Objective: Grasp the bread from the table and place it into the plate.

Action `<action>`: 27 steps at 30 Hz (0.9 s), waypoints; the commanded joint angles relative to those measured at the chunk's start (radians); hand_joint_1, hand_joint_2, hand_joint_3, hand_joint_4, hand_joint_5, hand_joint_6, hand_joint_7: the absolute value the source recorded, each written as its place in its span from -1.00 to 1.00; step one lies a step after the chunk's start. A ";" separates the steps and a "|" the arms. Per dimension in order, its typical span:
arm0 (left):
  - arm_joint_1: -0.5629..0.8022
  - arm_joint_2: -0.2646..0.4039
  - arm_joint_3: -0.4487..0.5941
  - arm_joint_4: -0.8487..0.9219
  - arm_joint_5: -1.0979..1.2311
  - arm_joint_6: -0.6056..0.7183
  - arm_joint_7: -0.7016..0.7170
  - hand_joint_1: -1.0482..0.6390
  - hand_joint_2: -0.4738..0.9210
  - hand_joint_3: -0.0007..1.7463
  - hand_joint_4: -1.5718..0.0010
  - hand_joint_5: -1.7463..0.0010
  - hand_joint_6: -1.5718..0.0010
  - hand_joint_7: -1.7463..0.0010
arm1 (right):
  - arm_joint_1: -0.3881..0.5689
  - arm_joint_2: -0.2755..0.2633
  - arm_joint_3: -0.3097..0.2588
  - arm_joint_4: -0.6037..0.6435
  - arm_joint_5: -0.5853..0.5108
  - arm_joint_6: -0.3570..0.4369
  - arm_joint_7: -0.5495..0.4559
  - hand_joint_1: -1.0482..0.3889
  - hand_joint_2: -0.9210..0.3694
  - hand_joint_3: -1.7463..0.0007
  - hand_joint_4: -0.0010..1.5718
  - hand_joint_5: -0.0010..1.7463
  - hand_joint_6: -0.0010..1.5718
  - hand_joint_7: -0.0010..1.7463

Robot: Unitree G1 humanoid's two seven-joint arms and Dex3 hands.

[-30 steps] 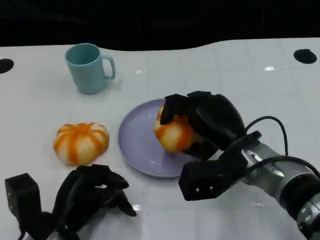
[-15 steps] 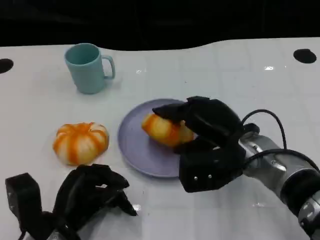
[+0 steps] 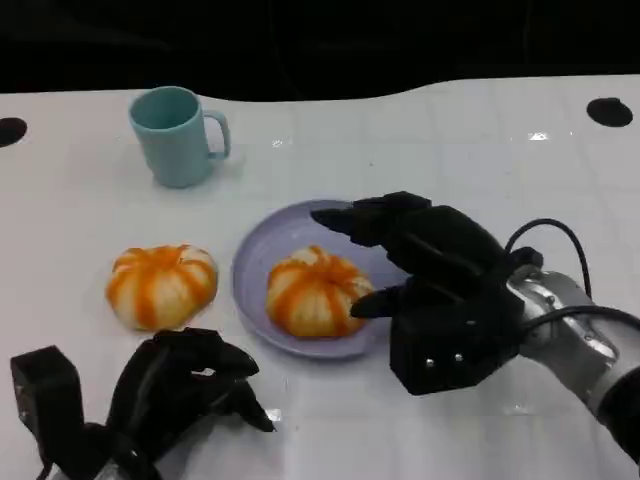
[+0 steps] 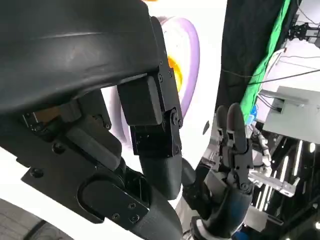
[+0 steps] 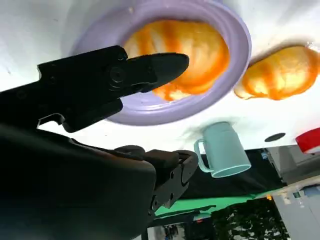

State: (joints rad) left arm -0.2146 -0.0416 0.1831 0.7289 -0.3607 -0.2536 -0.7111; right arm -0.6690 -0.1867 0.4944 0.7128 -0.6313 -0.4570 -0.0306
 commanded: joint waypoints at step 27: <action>0.038 0.003 -0.016 -0.066 0.001 0.027 0.023 -1.00 0.68 -1.00 -1.00 0.30 -1.00 0.74 | 0.488 -0.291 -0.308 -0.403 0.038 -0.388 -0.222 0.32 -0.92 0.71 0.06 0.50 0.31 -0.44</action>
State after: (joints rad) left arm -0.1841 -0.0539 0.1645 0.6763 -0.3597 -0.2338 -0.6993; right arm -0.2140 -0.4536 0.2107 0.3284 -0.5946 -0.8170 -0.2330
